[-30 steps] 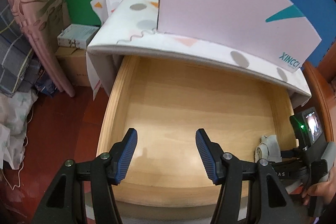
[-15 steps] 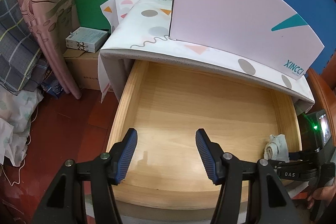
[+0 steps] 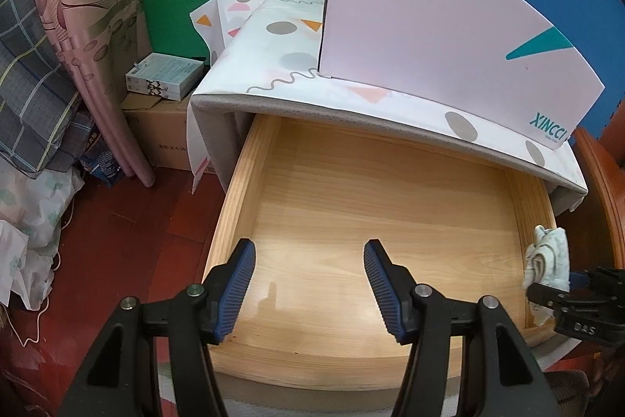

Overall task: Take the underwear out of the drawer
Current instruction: 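Lift the light blue underwear with the right gripper up over the pink box, then lower the light blue underwear into the pink box and open the right gripper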

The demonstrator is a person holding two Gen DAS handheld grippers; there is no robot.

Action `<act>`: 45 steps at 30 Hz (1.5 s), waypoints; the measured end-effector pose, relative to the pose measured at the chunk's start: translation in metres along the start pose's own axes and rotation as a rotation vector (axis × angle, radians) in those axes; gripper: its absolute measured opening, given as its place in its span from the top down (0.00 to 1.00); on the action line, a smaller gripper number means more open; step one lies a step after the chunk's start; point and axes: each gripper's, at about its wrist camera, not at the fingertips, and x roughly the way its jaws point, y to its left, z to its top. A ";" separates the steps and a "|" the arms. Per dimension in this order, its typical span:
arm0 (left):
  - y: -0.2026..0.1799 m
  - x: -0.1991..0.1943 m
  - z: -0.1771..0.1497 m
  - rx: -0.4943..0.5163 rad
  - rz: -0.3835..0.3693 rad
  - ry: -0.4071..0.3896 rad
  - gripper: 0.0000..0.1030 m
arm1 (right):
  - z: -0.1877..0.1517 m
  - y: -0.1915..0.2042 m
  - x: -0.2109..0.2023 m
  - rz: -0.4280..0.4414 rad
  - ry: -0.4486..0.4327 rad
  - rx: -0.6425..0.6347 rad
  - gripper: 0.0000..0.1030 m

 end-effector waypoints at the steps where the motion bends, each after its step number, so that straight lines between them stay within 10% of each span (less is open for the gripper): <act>1: 0.000 0.000 0.000 0.000 0.000 -0.001 0.42 | -0.002 -0.002 -0.005 0.008 -0.009 -0.003 0.49; 22: 0.001 -0.007 -0.002 -0.008 0.033 -0.023 0.42 | 0.032 0.005 -0.141 0.112 -0.238 0.004 0.49; 35: 0.002 -0.010 -0.003 -0.013 0.036 -0.032 0.42 | 0.131 0.008 -0.212 0.076 -0.424 0.043 0.49; 45: 0.001 -0.009 -0.002 -0.006 0.034 -0.041 0.42 | 0.217 0.010 -0.187 0.040 -0.417 0.090 0.49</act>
